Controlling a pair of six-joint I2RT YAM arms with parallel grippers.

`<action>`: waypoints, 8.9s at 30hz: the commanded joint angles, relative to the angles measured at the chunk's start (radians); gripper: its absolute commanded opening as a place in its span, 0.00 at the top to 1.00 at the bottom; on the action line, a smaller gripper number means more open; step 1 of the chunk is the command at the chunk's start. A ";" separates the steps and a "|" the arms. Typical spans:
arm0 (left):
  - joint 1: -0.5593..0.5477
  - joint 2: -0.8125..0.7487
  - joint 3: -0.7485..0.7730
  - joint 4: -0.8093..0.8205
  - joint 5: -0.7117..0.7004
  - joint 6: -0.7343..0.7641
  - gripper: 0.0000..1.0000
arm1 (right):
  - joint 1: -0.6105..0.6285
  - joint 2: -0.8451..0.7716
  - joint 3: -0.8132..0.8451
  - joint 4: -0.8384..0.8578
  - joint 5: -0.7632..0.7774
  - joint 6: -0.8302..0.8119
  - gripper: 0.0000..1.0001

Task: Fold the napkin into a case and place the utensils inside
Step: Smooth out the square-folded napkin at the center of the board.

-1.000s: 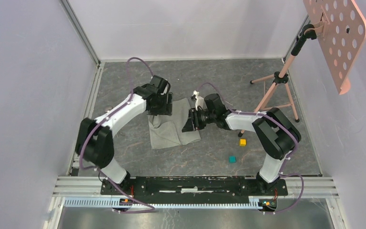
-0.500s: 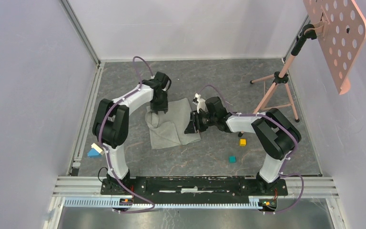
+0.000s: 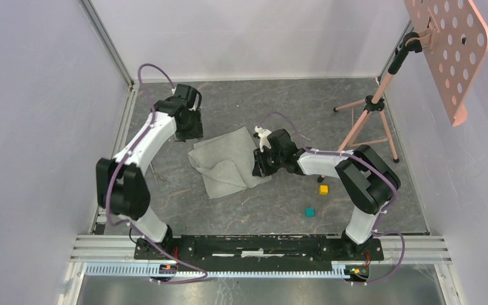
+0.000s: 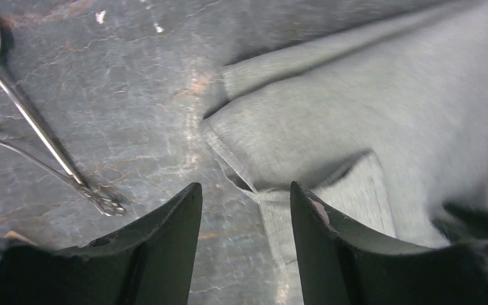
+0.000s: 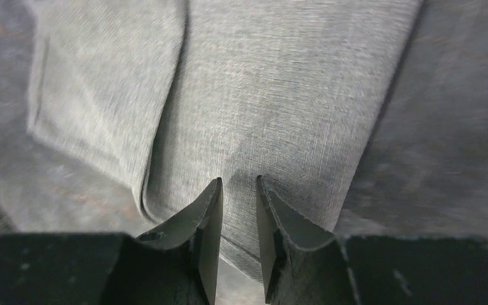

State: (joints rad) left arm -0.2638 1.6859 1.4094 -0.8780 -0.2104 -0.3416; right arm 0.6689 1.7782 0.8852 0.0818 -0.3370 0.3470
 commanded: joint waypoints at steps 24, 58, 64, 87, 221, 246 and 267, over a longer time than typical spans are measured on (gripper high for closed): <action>-0.011 0.262 -0.042 0.208 0.239 -0.088 0.16 | -0.058 0.117 0.452 -0.230 0.046 -0.228 0.22; -0.018 0.026 -0.477 0.474 0.335 -0.318 0.45 | 0.213 -0.207 0.029 -0.390 0.560 -0.168 0.24; -0.031 -0.135 -0.517 0.462 0.378 -0.284 0.25 | 0.198 -0.417 -0.093 -0.285 0.454 -0.137 0.20; -0.110 -0.350 -0.767 0.547 0.458 -0.364 0.41 | 0.109 -0.298 -0.151 -0.399 0.492 0.607 0.36; -0.101 -0.427 -0.875 0.677 0.428 -0.393 0.46 | 0.233 -0.135 -0.046 -0.619 0.529 0.928 1.00; -0.055 -0.315 -0.505 0.530 0.403 -0.306 0.91 | 0.186 -0.301 -0.083 -0.291 0.546 0.740 1.00; 0.012 -0.230 -0.642 0.578 0.400 -0.329 0.92 | 0.185 -0.184 -0.069 -0.251 0.481 0.736 1.00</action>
State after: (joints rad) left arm -0.2565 1.4666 0.7753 -0.3328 0.2104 -0.6868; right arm 0.8555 1.6024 0.8059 -0.1810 0.1440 1.0897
